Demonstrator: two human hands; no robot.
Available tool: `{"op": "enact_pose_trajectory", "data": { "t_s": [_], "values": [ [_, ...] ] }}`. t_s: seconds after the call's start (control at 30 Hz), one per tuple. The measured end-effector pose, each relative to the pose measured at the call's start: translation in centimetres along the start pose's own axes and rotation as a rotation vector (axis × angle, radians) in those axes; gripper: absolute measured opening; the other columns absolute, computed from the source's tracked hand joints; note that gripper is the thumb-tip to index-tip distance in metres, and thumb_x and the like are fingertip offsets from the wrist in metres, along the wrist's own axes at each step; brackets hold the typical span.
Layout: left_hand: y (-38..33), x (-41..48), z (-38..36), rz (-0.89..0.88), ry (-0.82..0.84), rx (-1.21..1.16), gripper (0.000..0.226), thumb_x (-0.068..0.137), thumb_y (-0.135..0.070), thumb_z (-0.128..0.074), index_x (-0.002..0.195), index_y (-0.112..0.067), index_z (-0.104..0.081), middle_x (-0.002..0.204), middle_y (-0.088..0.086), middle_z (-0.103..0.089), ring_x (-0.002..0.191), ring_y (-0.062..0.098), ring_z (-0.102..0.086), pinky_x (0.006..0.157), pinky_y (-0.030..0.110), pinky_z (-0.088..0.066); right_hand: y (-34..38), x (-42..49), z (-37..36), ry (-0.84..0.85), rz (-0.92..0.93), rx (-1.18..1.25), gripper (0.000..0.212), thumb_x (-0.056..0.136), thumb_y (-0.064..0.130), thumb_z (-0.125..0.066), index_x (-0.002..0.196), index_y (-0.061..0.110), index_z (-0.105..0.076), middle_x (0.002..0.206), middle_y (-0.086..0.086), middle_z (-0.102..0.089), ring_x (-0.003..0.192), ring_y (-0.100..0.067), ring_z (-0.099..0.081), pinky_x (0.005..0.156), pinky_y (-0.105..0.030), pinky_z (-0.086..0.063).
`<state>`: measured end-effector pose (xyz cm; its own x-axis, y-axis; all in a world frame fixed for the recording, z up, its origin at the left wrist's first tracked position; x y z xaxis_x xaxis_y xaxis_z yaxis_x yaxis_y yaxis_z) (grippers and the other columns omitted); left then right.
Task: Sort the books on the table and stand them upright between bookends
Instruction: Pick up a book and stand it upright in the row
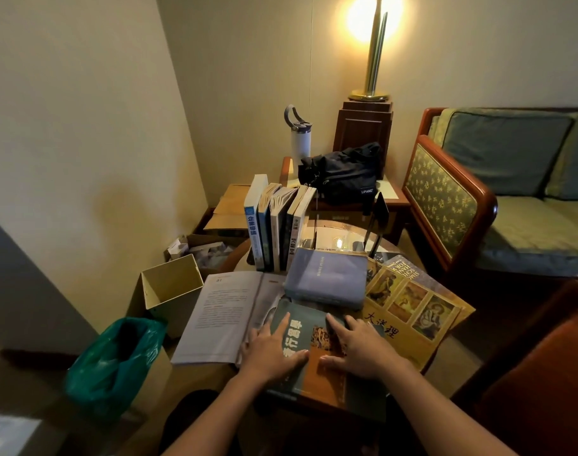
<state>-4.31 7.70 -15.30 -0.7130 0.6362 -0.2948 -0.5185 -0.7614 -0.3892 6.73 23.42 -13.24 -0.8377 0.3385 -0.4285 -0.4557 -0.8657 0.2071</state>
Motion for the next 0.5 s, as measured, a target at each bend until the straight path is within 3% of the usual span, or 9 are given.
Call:
{"op": "enact_pose_trajectory", "data": {
  "t_s": [0.27,0.4,0.5],
  "values": [
    [0.1,0.9,1.0,0.022,0.008,-0.244,0.088,0.07,-0.053,-0.079,0.145,-0.048,-0.033,0.145,0.002,-0.041,0.133,0.025,-0.036,0.109,0.049,-0.039,0.1,0.3,0.6,0.009,0.008,0.005,0.106,0.079,0.079,-0.054,0.157,0.041,0.006,0.166,-0.008,-0.012,0.151,-0.034,-0.01,0.122,-0.051,-0.004],
    [1.0,1.1,1.3,0.047,0.016,-0.472,0.079,0.066,-0.032,-0.086,0.131,-0.049,-0.045,0.136,0.0,-0.042,0.122,0.021,-0.046,0.096,0.039,-0.052,0.1,0.4,0.6,0.006,0.007,0.005,0.106,0.079,0.078,-0.055,0.157,0.041,0.006,0.166,-0.007,-0.014,0.15,-0.034,-0.012,0.122,-0.05,-0.007],
    [1.3,1.2,1.5,0.034,0.002,-0.556,0.073,0.073,-0.019,-0.084,0.132,-0.044,-0.049,0.131,0.0,-0.039,0.116,0.019,-0.046,0.088,0.028,-0.049,0.0,0.5,0.4,-0.004,0.011,0.009,0.106,0.079,0.079,-0.055,0.157,0.041,0.006,0.166,-0.006,-0.014,0.15,-0.033,-0.013,0.122,-0.049,-0.006]
  ]
}}
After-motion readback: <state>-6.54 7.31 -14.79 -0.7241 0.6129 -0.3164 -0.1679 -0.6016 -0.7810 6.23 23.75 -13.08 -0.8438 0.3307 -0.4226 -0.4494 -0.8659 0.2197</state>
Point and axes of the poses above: each hand's wrist, its own x-axis towards the middle knuckle, its own z-axis out of the back of the hand, y = z × x, the point moved 7 cm from there along x, towards the middle knuckle
